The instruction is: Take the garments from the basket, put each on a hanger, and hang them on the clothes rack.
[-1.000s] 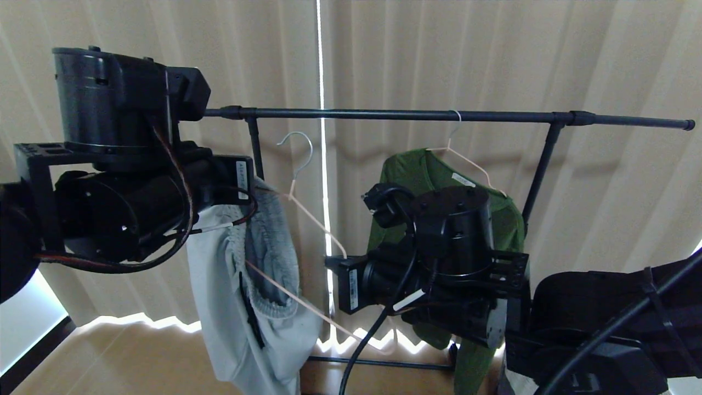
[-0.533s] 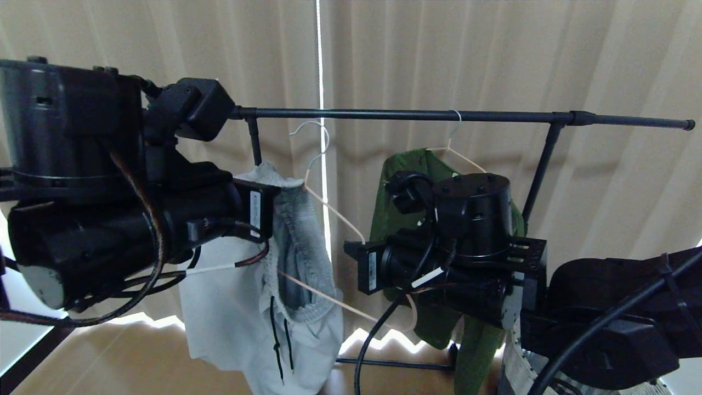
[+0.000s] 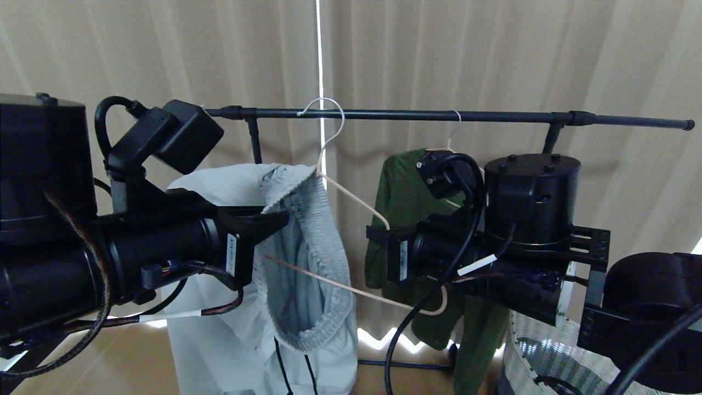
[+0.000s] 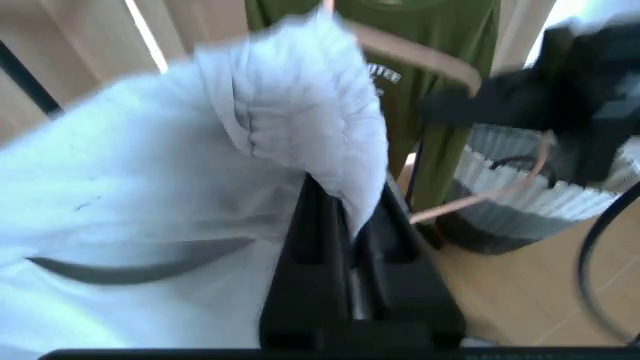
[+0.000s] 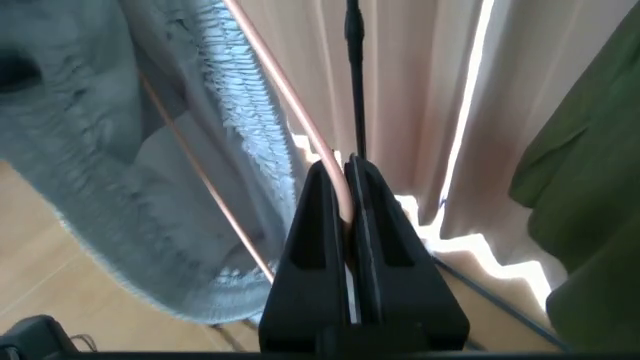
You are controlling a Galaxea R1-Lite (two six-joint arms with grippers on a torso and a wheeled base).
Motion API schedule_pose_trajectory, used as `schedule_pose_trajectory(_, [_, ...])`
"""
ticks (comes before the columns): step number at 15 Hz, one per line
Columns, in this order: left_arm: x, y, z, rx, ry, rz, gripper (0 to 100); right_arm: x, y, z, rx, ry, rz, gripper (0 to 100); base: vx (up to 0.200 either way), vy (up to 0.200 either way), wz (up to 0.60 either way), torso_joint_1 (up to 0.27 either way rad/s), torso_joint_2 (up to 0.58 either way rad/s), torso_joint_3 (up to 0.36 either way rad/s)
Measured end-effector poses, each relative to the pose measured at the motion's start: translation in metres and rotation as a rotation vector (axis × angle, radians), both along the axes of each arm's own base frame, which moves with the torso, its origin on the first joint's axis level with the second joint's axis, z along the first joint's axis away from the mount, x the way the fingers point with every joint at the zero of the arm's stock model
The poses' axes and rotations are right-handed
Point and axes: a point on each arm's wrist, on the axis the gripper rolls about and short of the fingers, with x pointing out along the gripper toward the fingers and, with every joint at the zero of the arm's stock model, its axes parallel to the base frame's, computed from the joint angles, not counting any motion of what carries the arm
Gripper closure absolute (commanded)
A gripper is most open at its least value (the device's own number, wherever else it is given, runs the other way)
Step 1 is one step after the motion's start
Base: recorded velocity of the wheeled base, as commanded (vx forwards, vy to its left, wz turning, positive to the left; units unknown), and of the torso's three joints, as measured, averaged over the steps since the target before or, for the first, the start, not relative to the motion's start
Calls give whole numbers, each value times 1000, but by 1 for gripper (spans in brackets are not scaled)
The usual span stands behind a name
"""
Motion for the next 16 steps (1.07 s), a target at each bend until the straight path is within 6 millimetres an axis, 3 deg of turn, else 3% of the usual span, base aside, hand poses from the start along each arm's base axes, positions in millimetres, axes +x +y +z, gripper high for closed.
schedule_pose_trajectory(5, [-6,2,-4,32,-67,-72,0,-5,-13,11,-12,-53,-2,100,0,0,0,0,0,0])
schedule_pose_trajectory(11, [-19,23,-10,13,-258,-87,0,1,-48,14,-106,-129,-22,100,0,0,0,0,0,0])
schedule_pose_trajectory(16, [-16,30,-8,179,-390,-113,0,-12,-69,19,-152,-183,9,100,0,0,0,0,0,0])
